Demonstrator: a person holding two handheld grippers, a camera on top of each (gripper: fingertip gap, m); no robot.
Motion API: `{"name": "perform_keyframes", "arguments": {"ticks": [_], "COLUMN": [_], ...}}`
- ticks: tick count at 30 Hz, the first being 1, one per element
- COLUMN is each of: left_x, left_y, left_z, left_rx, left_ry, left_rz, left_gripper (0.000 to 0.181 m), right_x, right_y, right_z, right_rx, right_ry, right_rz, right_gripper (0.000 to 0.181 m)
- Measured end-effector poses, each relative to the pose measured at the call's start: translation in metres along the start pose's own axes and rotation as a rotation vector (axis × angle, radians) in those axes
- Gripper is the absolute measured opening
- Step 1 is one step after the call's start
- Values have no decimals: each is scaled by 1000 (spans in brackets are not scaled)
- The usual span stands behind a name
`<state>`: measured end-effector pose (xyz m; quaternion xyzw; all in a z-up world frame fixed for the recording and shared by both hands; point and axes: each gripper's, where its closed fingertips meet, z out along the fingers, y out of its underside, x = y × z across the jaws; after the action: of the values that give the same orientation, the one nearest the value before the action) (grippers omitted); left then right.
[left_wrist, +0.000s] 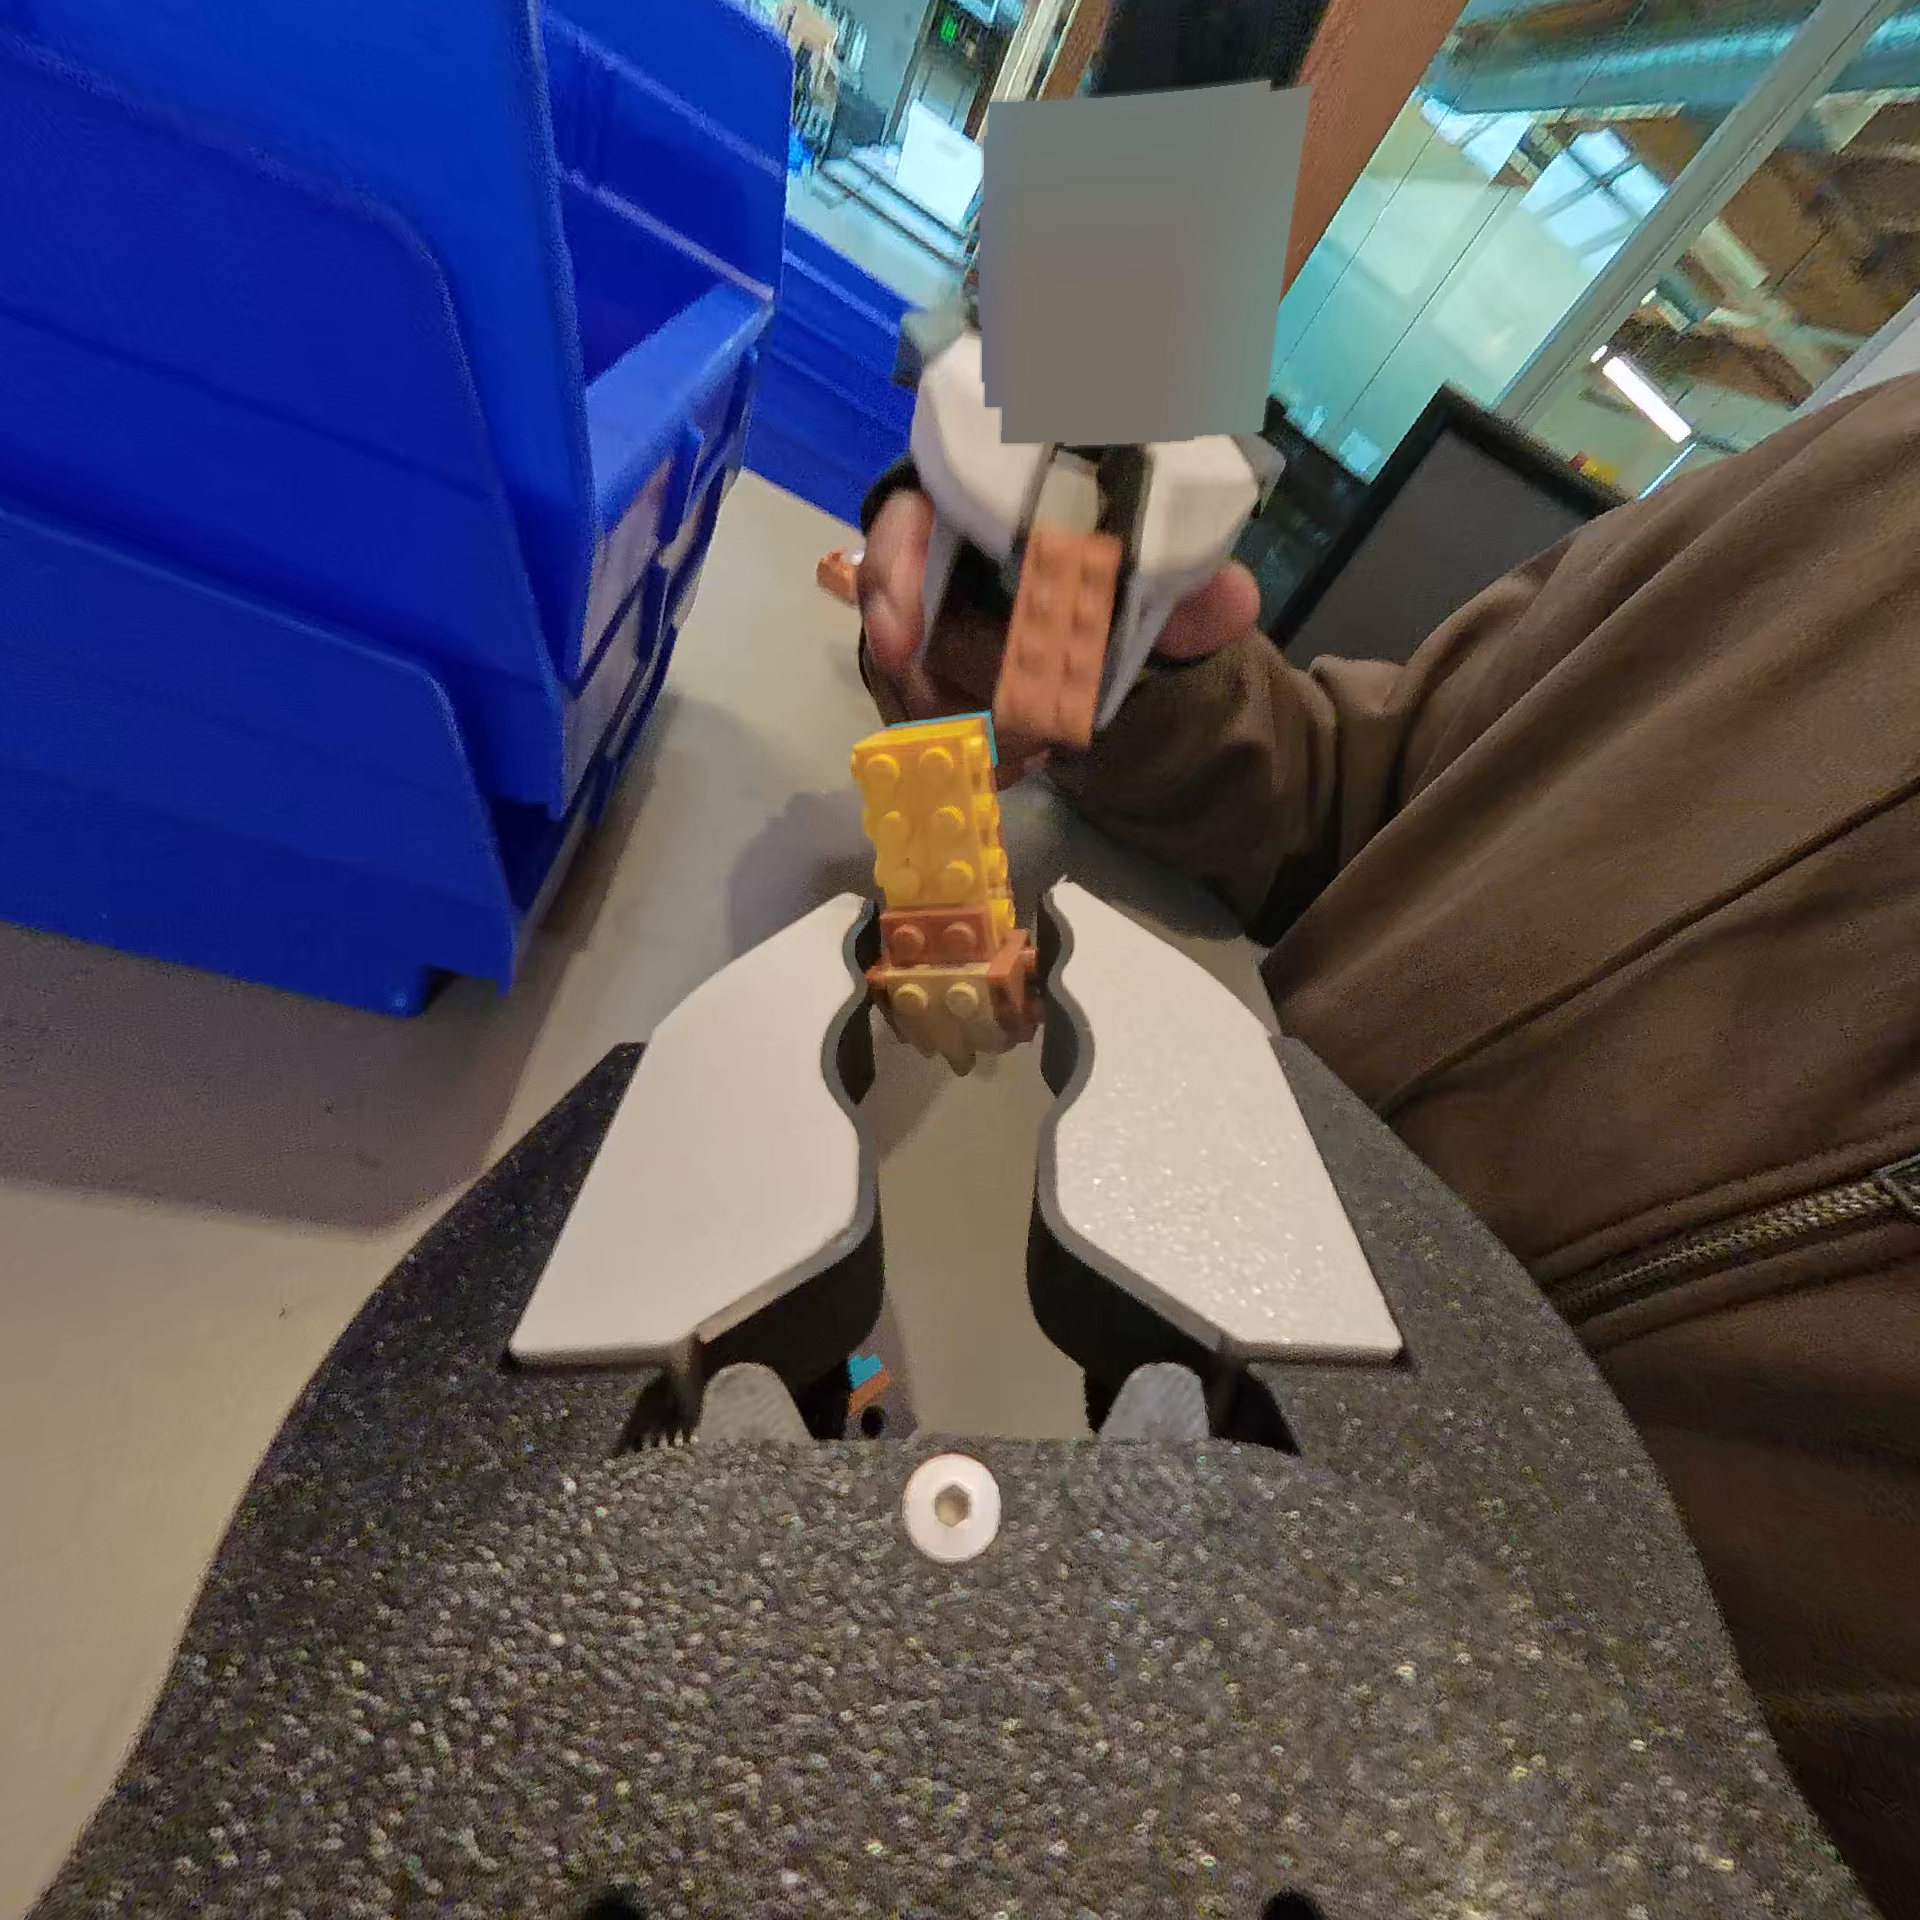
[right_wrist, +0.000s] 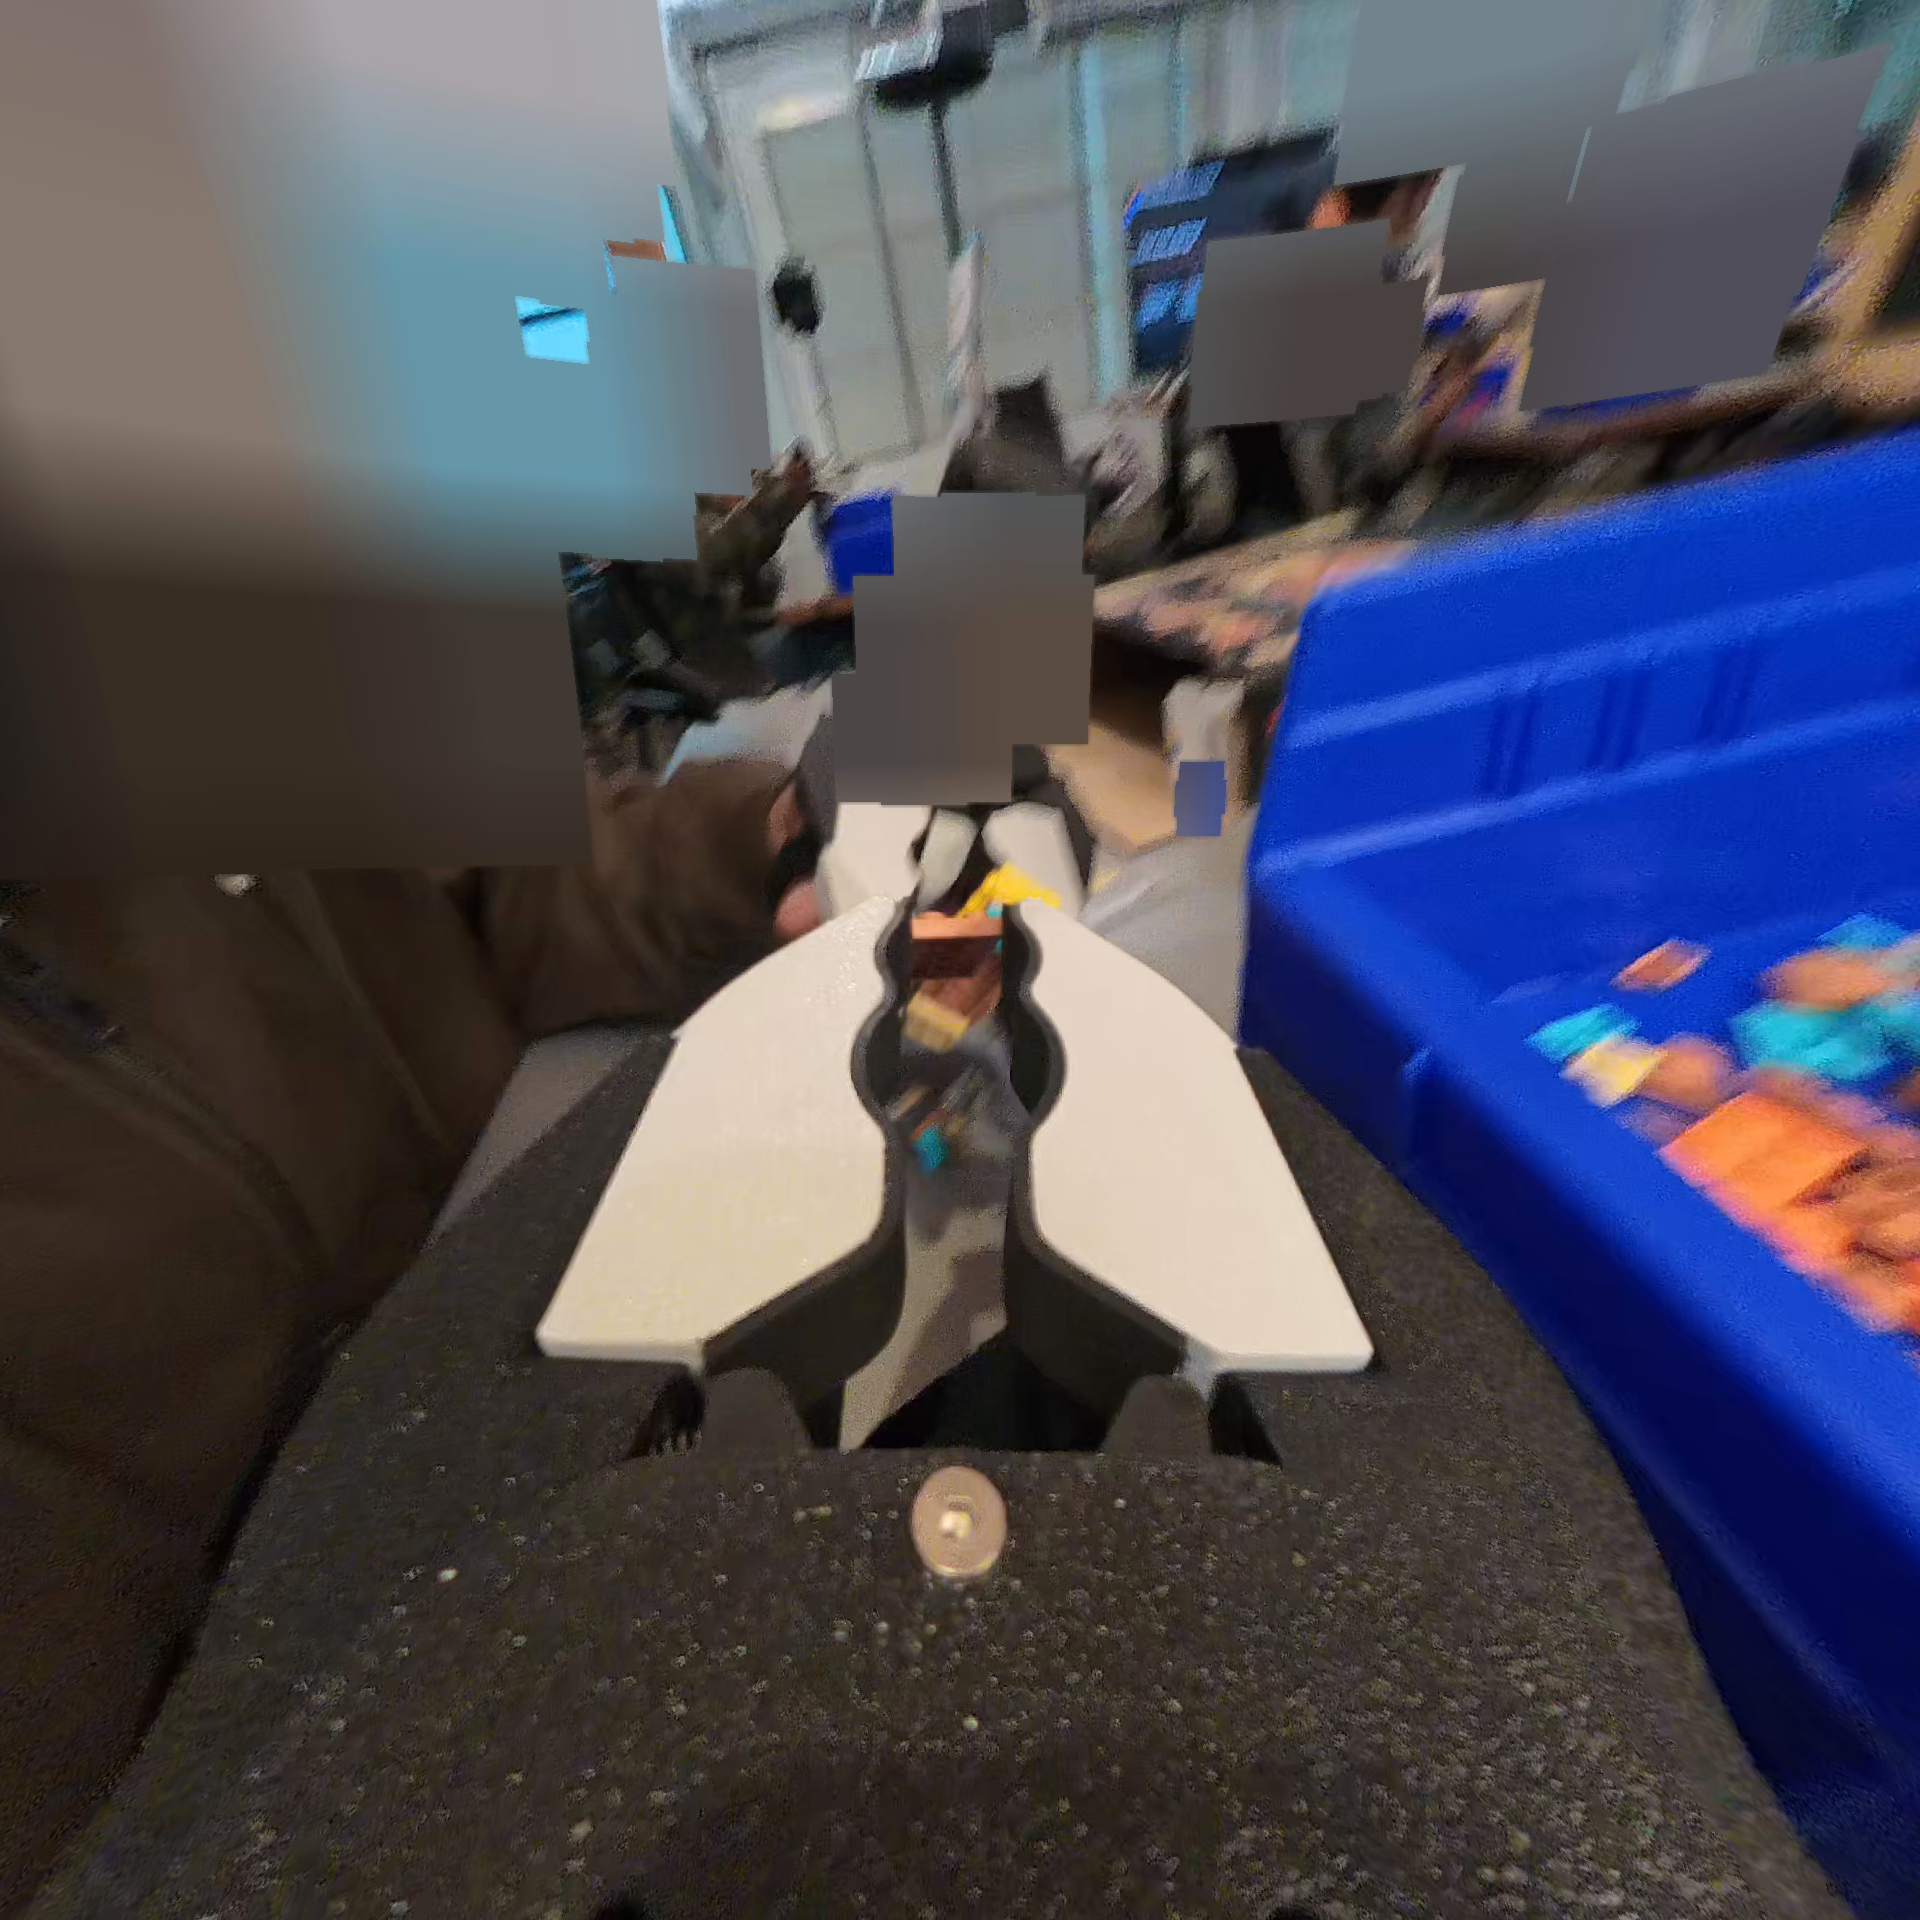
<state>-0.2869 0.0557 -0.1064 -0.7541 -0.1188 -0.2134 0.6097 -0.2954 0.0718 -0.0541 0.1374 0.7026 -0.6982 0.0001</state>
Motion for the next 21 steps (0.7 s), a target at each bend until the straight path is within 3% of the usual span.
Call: {"name": "perform_keyframes", "arguments": {"ticks": [2,3,5,6,8,10,16,21], "left_x": [2,3,5,6,7,5,8,9], "left_y": [-7,-10,-14,-16,-17,-17,-19,-21], "left_z": [-2,-2,-2,-2,-2,-1,4,5], "left_rx": [52,76,112,126,139,138,110,108], "left_ry": [28,41,66,74,76,46,-89,-155], "left_rz": [-20,-36,-64,-72,-65,-28,272,416], "left_gripper": [28,28,28,28,28,28,29,29], "right_x": [18,39,79,84,82,67,8,-6], "right_y": [-36,-53,-67,-67,-60,-53,-12,-3], "right_z": [-9,-18,-39,-40,-38,-30,13,20], "right_rx": [130,180,183,156,125,119,-30,-42], "right_ry": [173,332,618,642,618,546,144,45], "right_rz": [-99,-122,-114,-102,-68,-61,78,107], "right_gripper": [16,17,18,24,32,29,31,29]}}
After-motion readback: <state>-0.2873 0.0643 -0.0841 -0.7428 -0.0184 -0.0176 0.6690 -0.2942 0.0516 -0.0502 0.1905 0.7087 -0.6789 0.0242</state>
